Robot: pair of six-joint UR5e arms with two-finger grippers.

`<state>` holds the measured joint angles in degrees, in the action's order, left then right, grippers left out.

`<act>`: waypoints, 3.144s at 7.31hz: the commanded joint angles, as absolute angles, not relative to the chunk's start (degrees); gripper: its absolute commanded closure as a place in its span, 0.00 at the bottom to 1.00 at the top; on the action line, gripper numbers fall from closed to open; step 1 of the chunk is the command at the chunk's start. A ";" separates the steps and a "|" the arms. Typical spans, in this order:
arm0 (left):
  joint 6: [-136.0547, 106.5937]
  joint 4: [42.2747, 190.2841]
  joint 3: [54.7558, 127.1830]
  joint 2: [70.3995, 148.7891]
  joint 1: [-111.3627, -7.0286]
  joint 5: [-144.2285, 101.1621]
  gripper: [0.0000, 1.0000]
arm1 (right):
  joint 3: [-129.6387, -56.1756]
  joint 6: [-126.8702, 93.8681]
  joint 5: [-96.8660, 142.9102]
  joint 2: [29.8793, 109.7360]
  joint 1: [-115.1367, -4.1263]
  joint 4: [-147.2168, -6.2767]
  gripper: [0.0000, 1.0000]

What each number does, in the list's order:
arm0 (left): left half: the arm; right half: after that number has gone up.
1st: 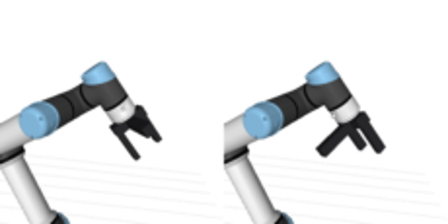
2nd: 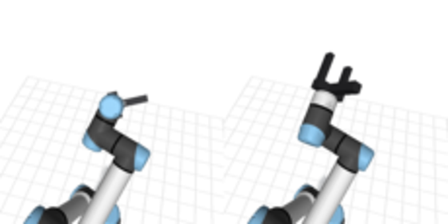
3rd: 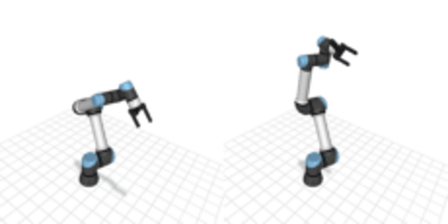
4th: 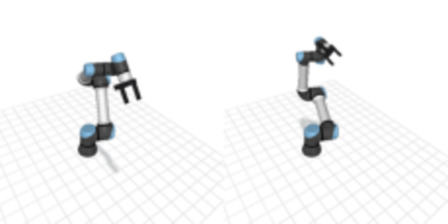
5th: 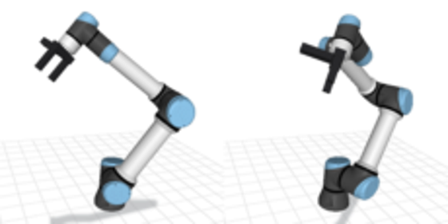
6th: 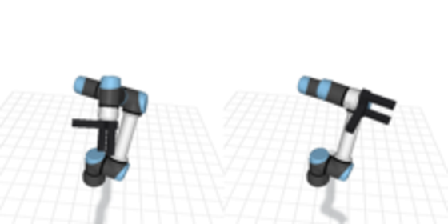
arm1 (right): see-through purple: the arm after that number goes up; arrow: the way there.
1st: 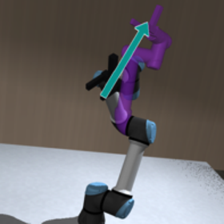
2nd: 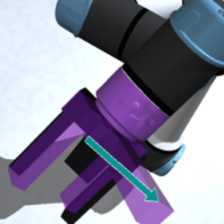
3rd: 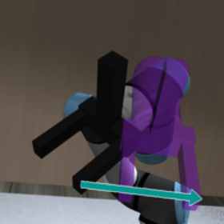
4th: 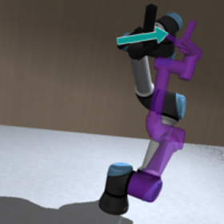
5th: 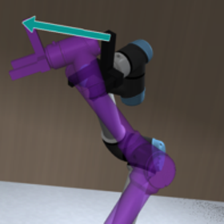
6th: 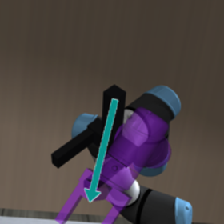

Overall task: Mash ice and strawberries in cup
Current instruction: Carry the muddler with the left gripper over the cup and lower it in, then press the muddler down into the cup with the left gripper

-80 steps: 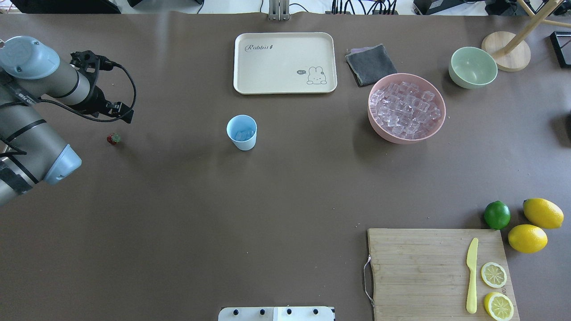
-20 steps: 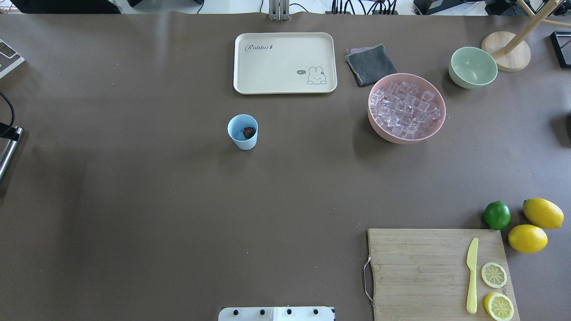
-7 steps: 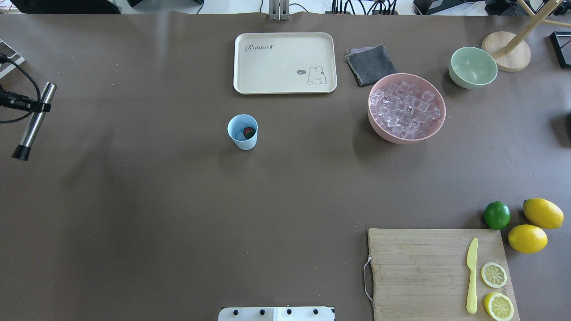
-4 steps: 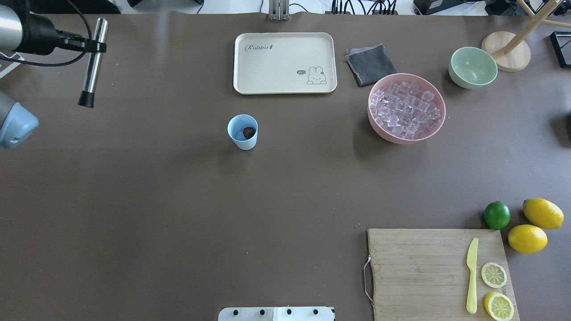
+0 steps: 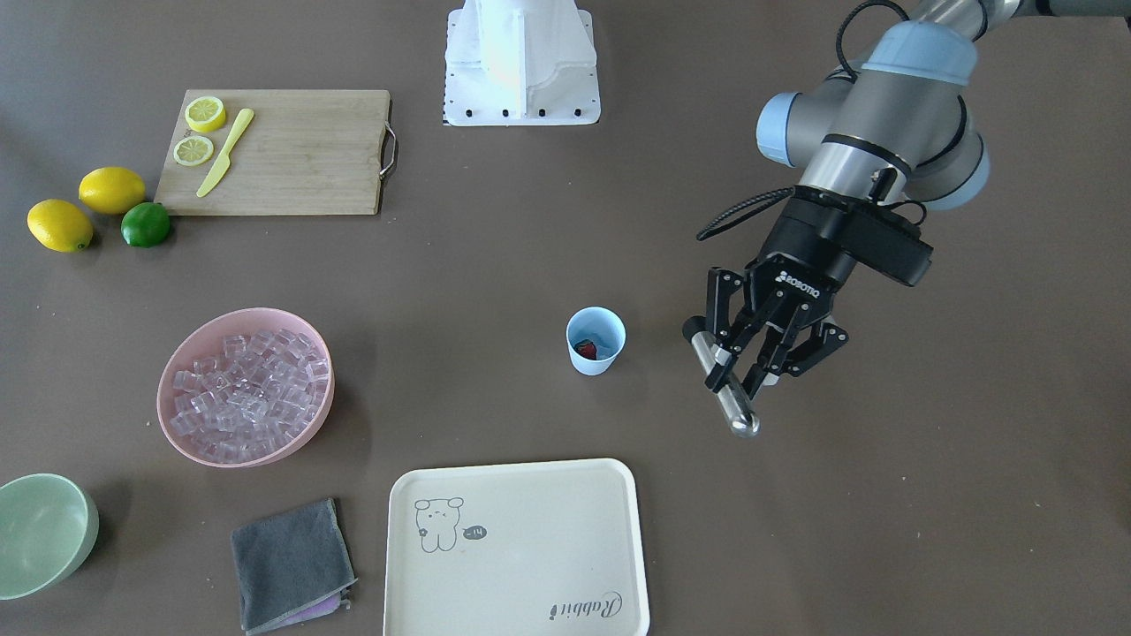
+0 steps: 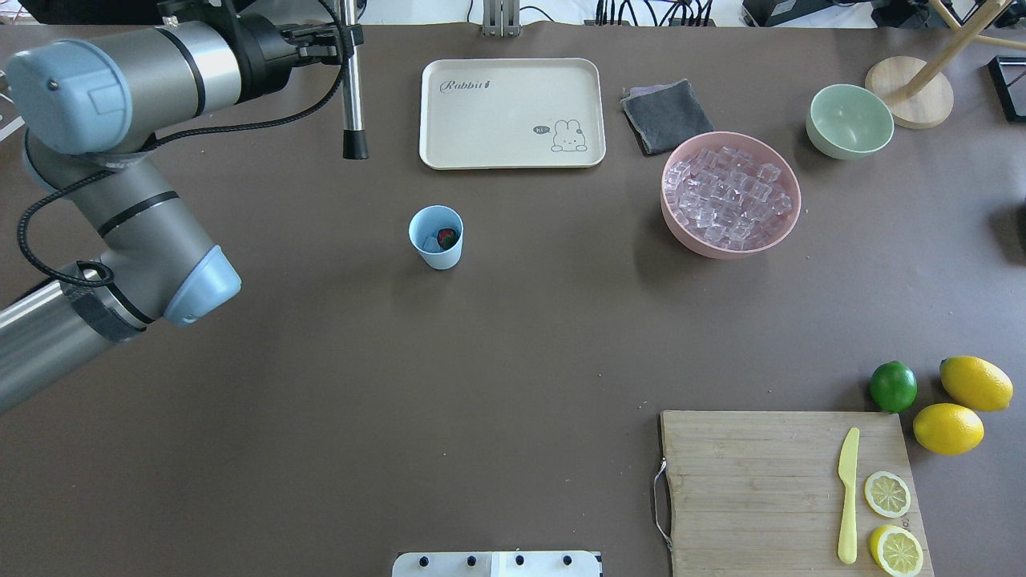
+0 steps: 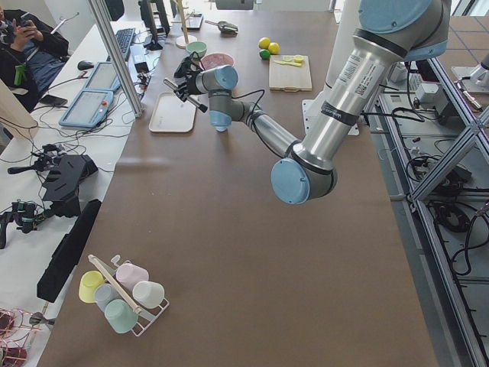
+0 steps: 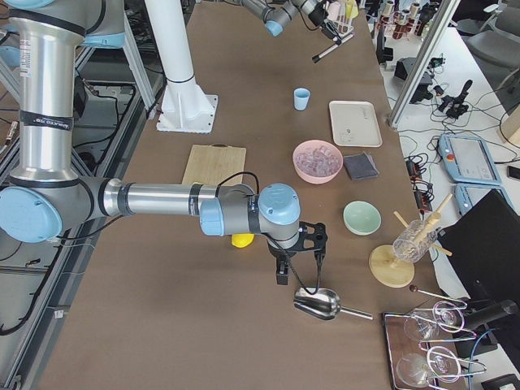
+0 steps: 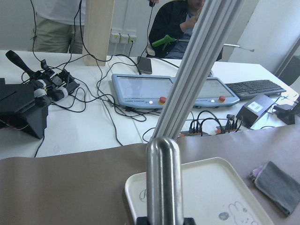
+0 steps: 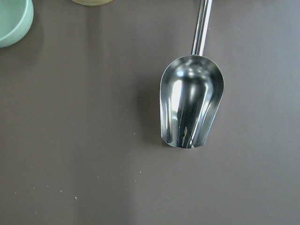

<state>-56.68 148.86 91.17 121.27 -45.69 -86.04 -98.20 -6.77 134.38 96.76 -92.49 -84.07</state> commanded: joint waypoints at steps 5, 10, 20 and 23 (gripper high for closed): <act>-53.29 155.74 85.96 122.70 -28.58 -54.18 0.85 | -100.02 -6.77 135.35 97.91 -92.55 -84.29 0.00; -50.10 156.00 86.31 121.81 -22.70 -41.88 0.85 | -99.93 -6.77 136.84 98.35 -92.55 -84.46 0.00; -50.45 159.50 78.85 123.05 -22.15 -40.52 0.85 | -99.14 -6.77 136.50 98.09 -92.55 -84.11 0.00; -48.70 159.79 84.51 123.05 -23.54 -42.96 0.86 | -99.05 -6.77 136.49 98.35 -92.55 -84.11 0.00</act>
<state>-49.71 159.93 81.16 123.07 -22.67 -41.56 -99.11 -6.77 136.51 98.25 -92.55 -84.12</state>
